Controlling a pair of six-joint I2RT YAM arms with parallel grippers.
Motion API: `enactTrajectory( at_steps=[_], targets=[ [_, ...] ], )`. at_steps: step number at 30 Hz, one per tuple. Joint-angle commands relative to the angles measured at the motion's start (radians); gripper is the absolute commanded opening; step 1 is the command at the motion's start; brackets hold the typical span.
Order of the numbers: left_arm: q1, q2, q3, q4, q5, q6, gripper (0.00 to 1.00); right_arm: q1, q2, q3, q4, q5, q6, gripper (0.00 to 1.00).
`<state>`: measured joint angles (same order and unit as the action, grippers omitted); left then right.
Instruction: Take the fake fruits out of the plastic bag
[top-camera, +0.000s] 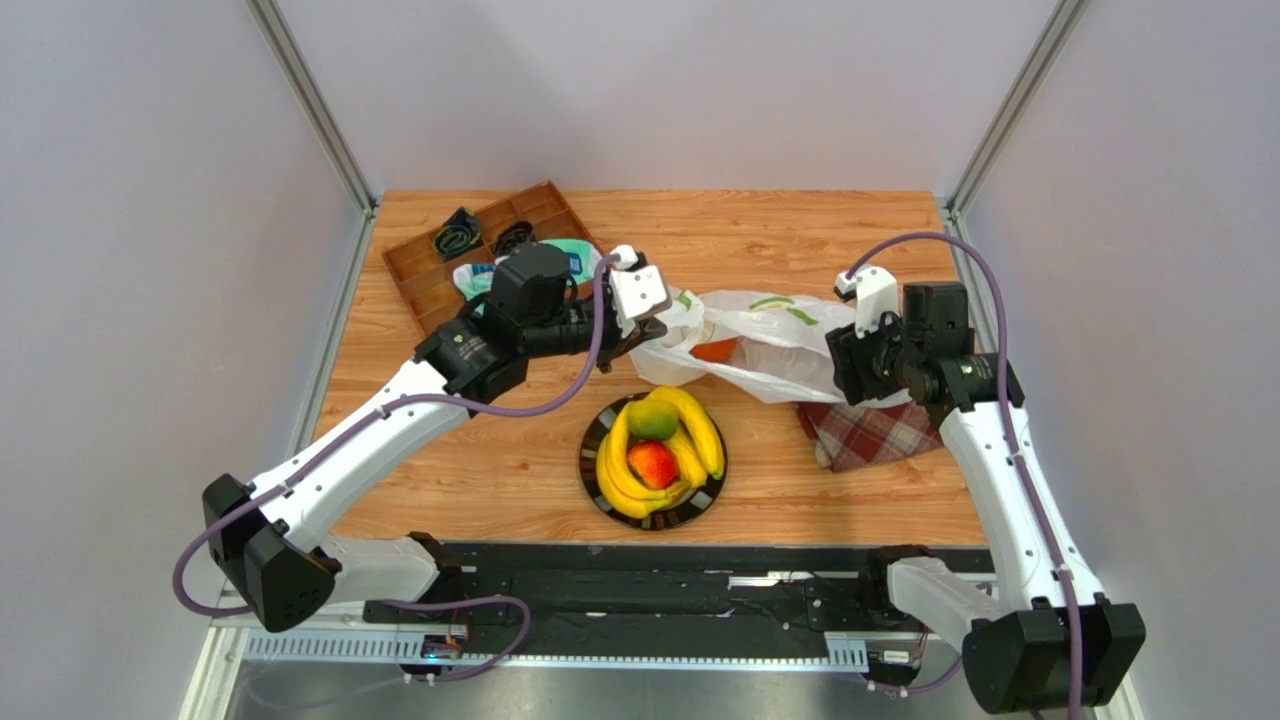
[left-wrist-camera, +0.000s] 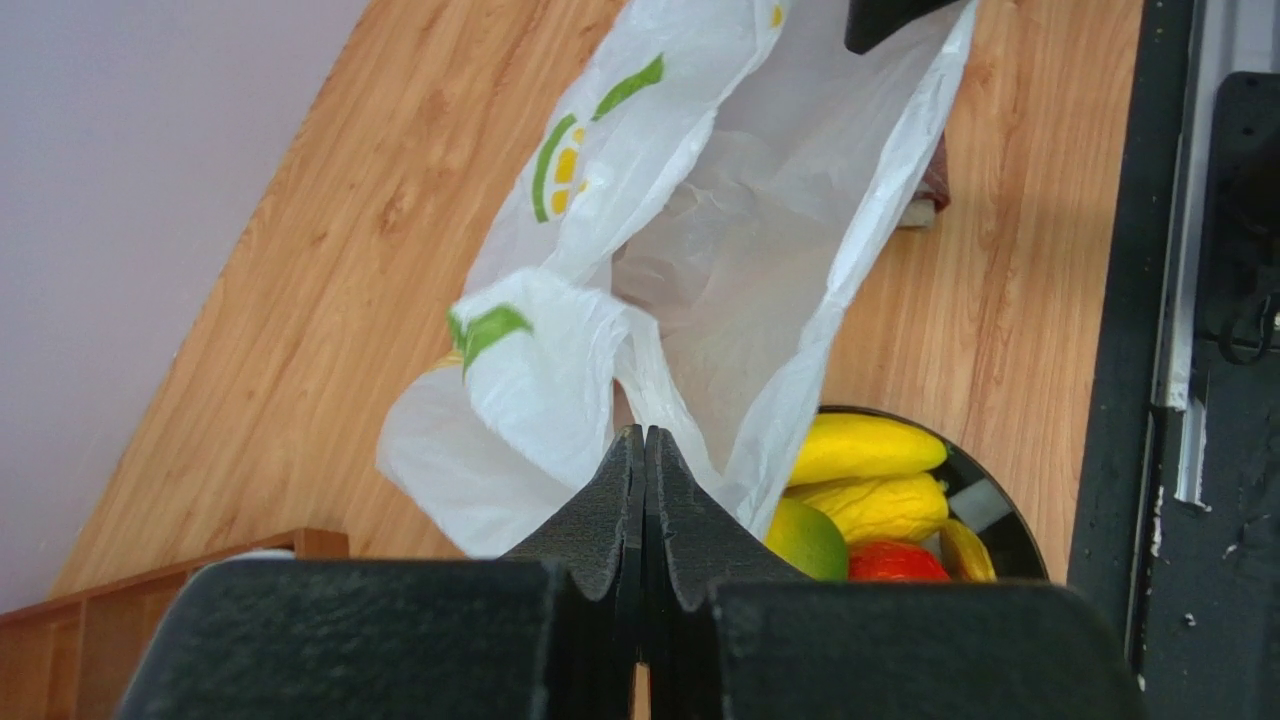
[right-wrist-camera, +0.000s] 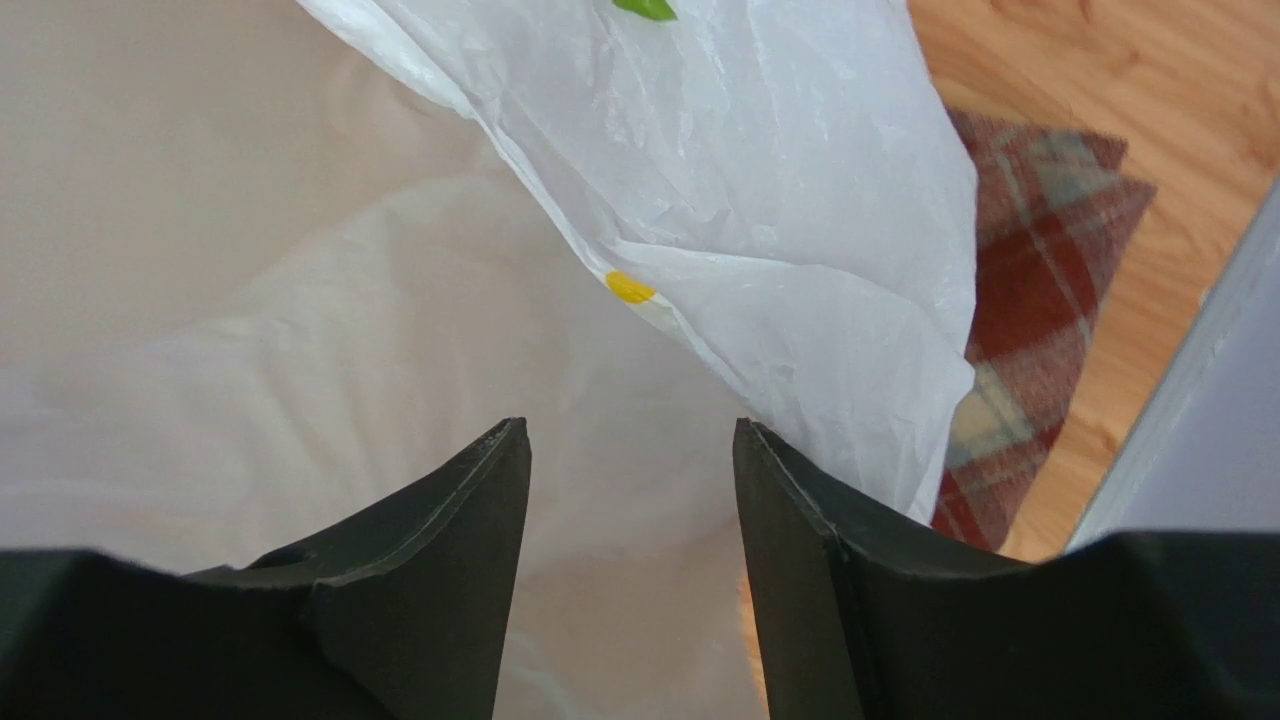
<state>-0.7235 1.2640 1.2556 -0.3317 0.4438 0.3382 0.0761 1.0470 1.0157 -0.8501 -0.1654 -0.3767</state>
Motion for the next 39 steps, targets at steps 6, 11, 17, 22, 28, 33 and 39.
enactTrajectory(
  at_steps=[6,11,17,22,28,33,39],
  targets=[
    [-0.001,0.018,-0.118,0.089,-0.102,-0.041,0.00,0.180,0.240,0.273,0.035,-0.230,-0.168,0.54],
    [-0.001,0.035,-0.090,0.060,-0.139,-0.054,0.00,0.203,0.363,0.406,0.062,-0.261,-0.349,0.52],
    [0.001,0.046,-0.085,0.075,-0.160,-0.126,0.00,0.258,0.545,0.570,-0.039,-0.351,-0.519,0.42],
    [0.024,0.072,-0.055,0.079,-0.149,-0.234,0.00,0.300,0.643,0.652,-0.158,-0.433,-0.582,0.39],
    [0.058,0.098,-0.038,0.100,-0.157,-0.333,0.00,0.332,0.679,0.598,-0.208,-0.456,-0.648,0.37],
    [0.101,0.136,-0.010,0.118,-0.122,-0.454,0.00,0.333,0.740,0.590,-0.164,-0.439,-0.630,0.39],
    [0.163,0.192,0.016,0.145,-0.025,-0.591,0.00,0.335,0.829,0.616,-0.054,-0.334,-0.562,0.52]
  ],
)
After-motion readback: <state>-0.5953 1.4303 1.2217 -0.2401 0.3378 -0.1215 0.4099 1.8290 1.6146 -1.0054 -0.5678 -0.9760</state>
